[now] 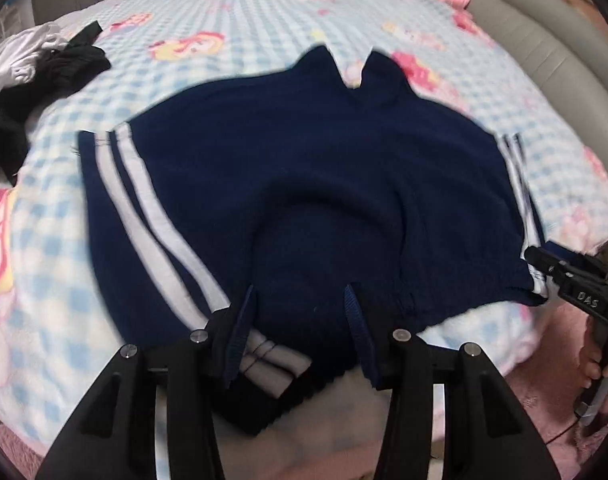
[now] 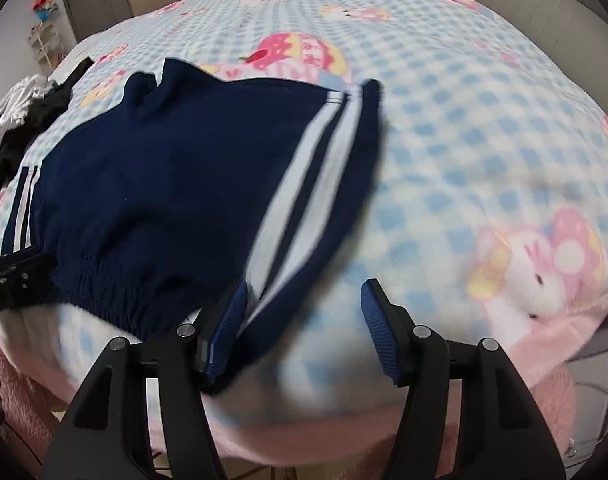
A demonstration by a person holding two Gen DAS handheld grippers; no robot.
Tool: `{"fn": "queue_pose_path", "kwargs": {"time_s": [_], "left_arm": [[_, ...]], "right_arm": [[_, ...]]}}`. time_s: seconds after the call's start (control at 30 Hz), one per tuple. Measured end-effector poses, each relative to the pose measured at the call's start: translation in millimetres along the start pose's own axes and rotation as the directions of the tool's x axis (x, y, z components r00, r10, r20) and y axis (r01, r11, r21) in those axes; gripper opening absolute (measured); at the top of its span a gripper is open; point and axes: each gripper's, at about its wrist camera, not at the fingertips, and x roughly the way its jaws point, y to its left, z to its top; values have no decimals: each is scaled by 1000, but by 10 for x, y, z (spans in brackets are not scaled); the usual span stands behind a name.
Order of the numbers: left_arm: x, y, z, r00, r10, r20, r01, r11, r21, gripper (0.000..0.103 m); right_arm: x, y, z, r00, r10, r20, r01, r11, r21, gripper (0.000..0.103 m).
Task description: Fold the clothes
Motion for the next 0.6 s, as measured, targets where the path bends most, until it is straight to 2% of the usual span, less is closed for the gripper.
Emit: {"fn": "queue_pose_path", "kwargs": {"time_s": [0.07,0.2,0.27,0.4,0.53,0.6], "left_arm": [[-121,60,4,999,-4,33,5,1000,-24,48],[-140,94,-9,998,-44,39,47,997,-69,48],[-83,59,-37,1000,-17,22,18,998,-53,48],[-26,43,-124,1000,12,10,-11,1000,-27,48],[-100,120,-181,1000,-10,20,11,999,-43,48],[-152,189,-174,997,-70,34,73,993,-93,49]], "right_arm": [[-71,-51,-33,999,29,21,-30,998,52,61],[-115,-7,-107,984,177,9,-176,978,114,61],[-85,88,-157,979,201,13,-201,972,118,61],[-154,110,-322,988,155,-9,-154,987,53,61],[-72,72,-330,992,127,-23,-126,991,55,61],[-105,40,-325,989,146,-21,-144,987,75,61]]}}
